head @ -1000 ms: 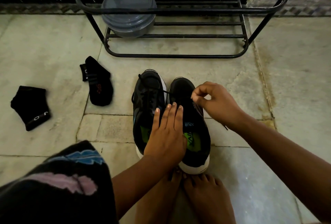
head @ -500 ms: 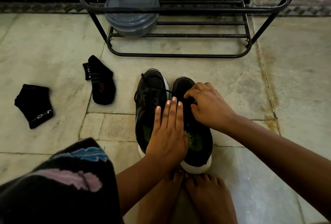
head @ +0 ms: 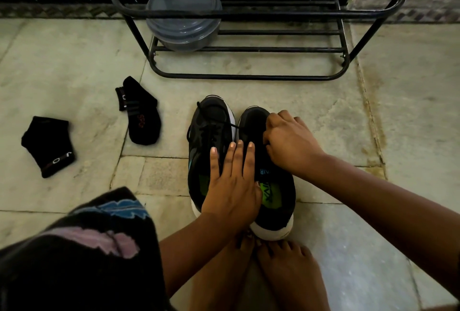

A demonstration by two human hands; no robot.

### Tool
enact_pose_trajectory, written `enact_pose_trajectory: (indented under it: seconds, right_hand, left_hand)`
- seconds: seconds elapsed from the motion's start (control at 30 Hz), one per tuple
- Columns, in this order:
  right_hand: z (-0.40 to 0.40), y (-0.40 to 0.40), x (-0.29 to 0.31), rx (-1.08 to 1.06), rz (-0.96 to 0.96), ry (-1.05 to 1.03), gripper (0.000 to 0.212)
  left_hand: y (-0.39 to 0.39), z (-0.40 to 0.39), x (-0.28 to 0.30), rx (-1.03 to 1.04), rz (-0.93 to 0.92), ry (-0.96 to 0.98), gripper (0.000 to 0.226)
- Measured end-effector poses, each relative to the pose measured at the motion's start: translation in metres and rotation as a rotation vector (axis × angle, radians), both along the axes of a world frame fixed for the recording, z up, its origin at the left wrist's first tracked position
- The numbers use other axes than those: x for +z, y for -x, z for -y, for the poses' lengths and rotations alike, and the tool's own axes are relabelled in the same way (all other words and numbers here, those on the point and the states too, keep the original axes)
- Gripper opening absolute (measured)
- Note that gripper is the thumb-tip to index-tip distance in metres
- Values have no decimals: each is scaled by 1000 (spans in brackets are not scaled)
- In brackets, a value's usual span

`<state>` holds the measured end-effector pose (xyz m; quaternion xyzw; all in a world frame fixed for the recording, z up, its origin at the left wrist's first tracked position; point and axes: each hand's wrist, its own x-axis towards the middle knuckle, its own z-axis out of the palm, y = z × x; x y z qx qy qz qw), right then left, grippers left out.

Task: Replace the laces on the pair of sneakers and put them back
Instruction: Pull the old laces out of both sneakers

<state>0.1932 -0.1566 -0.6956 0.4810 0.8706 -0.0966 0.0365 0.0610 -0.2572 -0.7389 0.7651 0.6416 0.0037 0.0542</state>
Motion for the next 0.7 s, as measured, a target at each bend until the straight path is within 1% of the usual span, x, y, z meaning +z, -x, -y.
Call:
enact_pose_trajectory:
  seconds: [0.07,0.17,0.23,0.3,0.37,0.43,0.47,0.5,0.53,0.57,0.6,0.63,0.7]
  right_hand:
    - [-1,-6,1,-18,-113,54,20]
    - [1,-14,9,-212,-489,195,7]
    - [2,-20,17,-359,-710,294,16]
    - [3,-29,25,-440,-871,360,20]
    - [2,-39,32,-489,-1012,359,15]
    - [-2,-49,38,-580,-1120,311,9]
    - [-5,-53,39,-645,-1124,286,10]
    - [-8,-57,36,-705,-1061,277,12]
    - [-11,-61,31,-741,-926,288,14]
    - [-12,-64,27,-739,-747,287,13]
    - [-11,-63,23,-701,-580,245,11]
    - [-8,-59,22,-631,-478,168,14]
    - [1,-42,26,-435,-473,9,27]
  left_hand:
    - [0,0,0,-1,0,6,69]
    - [0,0,-1,4,-4,14,69]
    - [0,0,0,9,-3,15,68]
    - [0,1,0,10,-4,12,68]
    - [0,1,-1,12,-3,4,68]
    - [0,1,-1,19,-1,3,68]
    - [0,1,-1,22,-3,3,68]
    - [0,1,-1,24,-4,5,68]
    - [0,1,-1,26,-4,7,68]
    - [-1,1,-1,26,-1,9,68]
    - [-1,1,-1,25,0,10,68]
    - [-1,0,-2,25,0,9,69]
    - [-1,0,-2,25,2,5,69]
